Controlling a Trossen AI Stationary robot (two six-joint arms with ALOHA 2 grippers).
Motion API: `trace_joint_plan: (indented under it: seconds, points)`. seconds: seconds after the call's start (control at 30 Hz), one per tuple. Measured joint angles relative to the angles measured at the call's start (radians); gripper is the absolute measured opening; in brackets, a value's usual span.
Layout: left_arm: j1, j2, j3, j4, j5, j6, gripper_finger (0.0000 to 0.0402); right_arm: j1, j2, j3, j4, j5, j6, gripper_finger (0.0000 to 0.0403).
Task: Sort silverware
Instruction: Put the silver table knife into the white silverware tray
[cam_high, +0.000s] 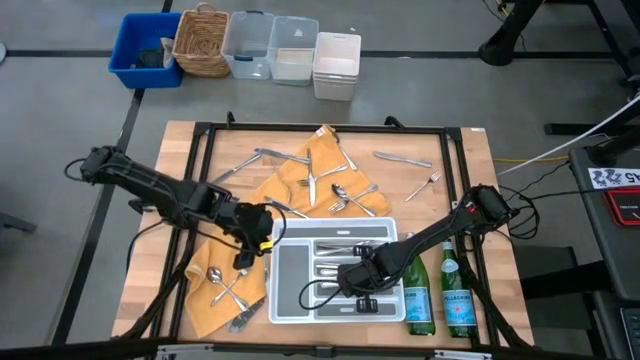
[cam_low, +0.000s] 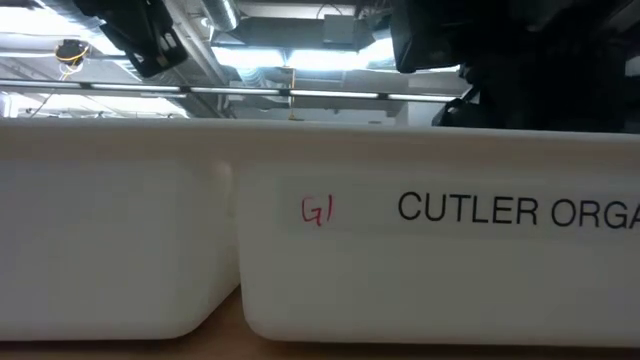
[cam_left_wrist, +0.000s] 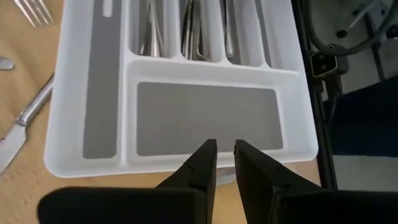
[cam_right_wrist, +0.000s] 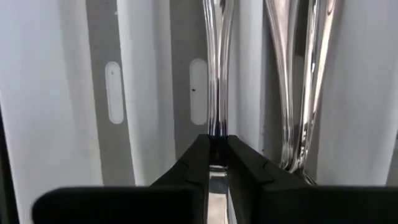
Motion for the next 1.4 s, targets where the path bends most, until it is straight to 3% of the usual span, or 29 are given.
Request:
trace_joint_plan:
  seconds: [0.37, 0.63, 0.97, 1.23, 1.4]
  points:
    - [-0.066, 0.0, 0.0, -0.005, -0.001, 0.124, 0.0046, 0.0, 0.0, 0.0, 0.093, -0.029, 0.001, 0.0119]
    - [-0.065, 0.004, -0.004, -0.083, -0.001, 0.402, 0.0046, 0.0, 0.0, 0.001, 0.192, -0.194, 0.082, 0.0112]
    - [-0.067, 0.004, -0.08, -0.061, 0.0, 0.66, 0.0046, 0.0, 0.0, 0.002, 0.354, -0.203, 0.282, 0.0111]
    - [-0.067, 0.004, -0.162, -0.014, -0.001, 0.689, 0.0052, 0.0, 0.0, 0.002, 0.407, -0.193, 0.418, 0.0111]
    - [-0.067, 0.013, -0.195, 0.011, -0.001, 0.69, 0.0091, 0.0, 0.0, 0.002, 0.409, -0.17, 0.445, 0.0111]
